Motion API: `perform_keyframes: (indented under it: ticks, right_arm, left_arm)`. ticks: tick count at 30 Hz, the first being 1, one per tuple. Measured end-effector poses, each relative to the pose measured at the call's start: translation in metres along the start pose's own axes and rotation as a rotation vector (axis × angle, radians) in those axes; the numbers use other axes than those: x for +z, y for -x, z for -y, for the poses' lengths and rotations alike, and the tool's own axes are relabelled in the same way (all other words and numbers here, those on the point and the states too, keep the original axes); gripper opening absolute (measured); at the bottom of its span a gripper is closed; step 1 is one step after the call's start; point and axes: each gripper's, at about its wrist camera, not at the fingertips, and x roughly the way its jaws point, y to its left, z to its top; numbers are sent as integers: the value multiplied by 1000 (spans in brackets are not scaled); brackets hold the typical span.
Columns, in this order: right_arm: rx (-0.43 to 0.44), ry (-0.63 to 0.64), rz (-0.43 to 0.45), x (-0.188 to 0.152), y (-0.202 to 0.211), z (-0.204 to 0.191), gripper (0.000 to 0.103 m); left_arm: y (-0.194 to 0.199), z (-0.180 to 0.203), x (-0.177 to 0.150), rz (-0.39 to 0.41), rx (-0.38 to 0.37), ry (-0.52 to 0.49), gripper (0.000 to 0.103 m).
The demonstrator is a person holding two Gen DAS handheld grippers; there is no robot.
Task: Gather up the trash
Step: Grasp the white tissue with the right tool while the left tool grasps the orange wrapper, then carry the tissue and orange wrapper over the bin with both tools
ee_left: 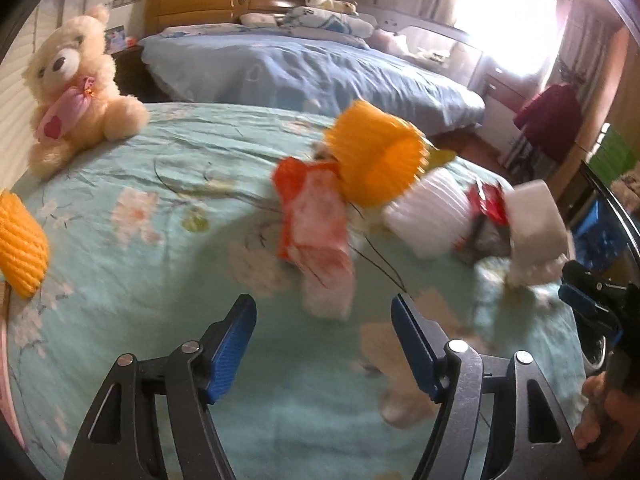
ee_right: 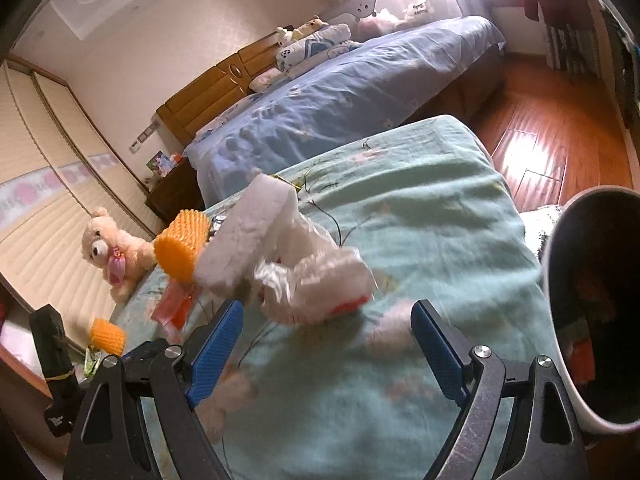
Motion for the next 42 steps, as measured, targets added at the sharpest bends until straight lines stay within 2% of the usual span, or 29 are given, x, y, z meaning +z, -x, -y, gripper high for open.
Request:
perform_keyframes:
  ticks: [2,4,5,6,8,9,10,11,12,13,14,19,26,34,42]
  right_arm:
    - [2,6,-8,3,-9,-2,85]
    - [-5,12,-25,5,-20,-3,74]
    - [-3,14,-37,5,-23,-3,60]
    - [-1,15,-50,5,-26,-3,53]
    - [4,27,-52,1,-26,-6,48]
    - [1,36,-46,1,-25,-7,46]
    - [-2,44,-41,0,-23,-8,44]
    - [-1,51,-38,-1,-20,-9,40]
    - [-1,54,-36,-2,-18,-9,33]
    - [-8,62,-35,-3,-16,-10,31]
    - [-16,75,-33,-5,-12,-11,23]
    - [-39,140,-20,-18,4,-19,22]
    - [-28,133,-5,-29,27,-16,22]
    - [-18,115,-1,-46,48,-12,22]
    - [-23,84,11,-61,71,-4,22]
  left_arm:
    - [-8,-3,6,-4,7,3,72]
    - [-17,-6,11,-12,3,5,72]
    - [-21,-6,13,-13,3,2,72]
    - [-25,-5,15,-15,4,-5,70]
    - [-32,-3,17,-22,3,-18,69]
    - [-34,-2,17,-24,1,-23,63]
    - [-36,-2,17,-29,-7,-26,48]
    - [-39,-1,17,-38,-16,-30,40]
    - [-42,-1,17,-47,-22,-34,29]
    - [-43,-1,17,-50,-24,-38,25]
    - [-42,-1,17,-46,-30,-40,25]
    - [-28,-1,10,-11,-43,-56,23]
    - [2,-2,-12,11,-76,-44,22]
    - [37,13,-41,5,-137,-84,22]
    - [58,46,-58,-7,-213,-149,22]
